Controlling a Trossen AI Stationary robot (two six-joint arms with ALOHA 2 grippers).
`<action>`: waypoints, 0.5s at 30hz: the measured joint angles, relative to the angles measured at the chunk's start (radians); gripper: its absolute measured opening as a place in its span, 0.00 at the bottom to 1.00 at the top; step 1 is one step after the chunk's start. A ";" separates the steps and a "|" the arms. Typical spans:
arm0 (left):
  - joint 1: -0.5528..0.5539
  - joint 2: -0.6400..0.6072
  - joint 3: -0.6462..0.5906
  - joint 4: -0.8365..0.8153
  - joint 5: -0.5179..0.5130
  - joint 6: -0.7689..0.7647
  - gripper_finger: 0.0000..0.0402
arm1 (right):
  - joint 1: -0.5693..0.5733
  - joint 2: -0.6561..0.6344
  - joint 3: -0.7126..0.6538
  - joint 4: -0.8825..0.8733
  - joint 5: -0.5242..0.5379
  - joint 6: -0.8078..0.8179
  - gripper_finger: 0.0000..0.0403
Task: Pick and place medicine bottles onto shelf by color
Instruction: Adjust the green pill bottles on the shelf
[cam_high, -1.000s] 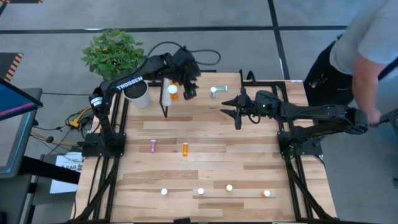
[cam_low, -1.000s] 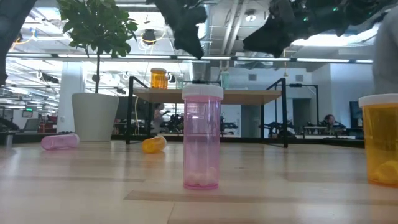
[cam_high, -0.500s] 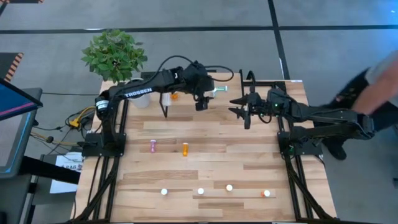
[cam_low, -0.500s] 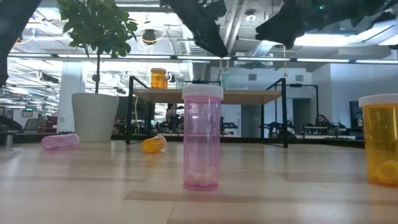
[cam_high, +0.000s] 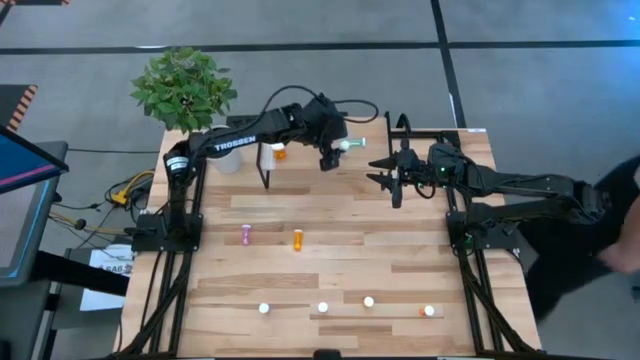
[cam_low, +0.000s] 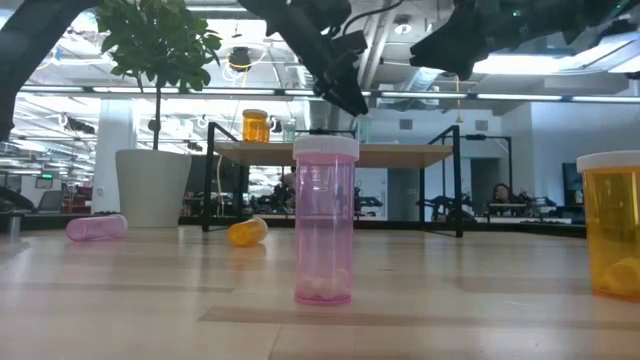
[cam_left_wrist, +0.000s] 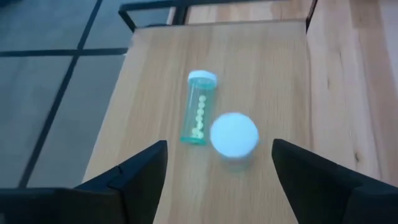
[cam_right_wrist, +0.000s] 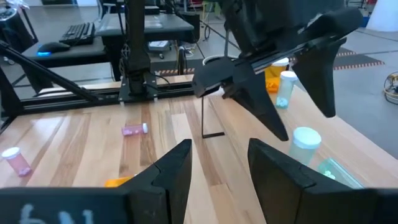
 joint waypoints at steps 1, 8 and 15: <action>0.003 0.000 0.000 0.004 0.007 0.000 0.68 | 0.000 0.000 0.000 0.000 0.000 0.000 0.45; 0.008 0.000 0.000 0.020 0.082 -0.018 0.64 | 0.000 0.000 0.000 0.000 0.000 -0.003 0.45; 0.012 0.030 -0.001 0.043 0.100 -0.024 0.64 | 0.000 0.000 0.000 0.000 0.000 -0.003 0.45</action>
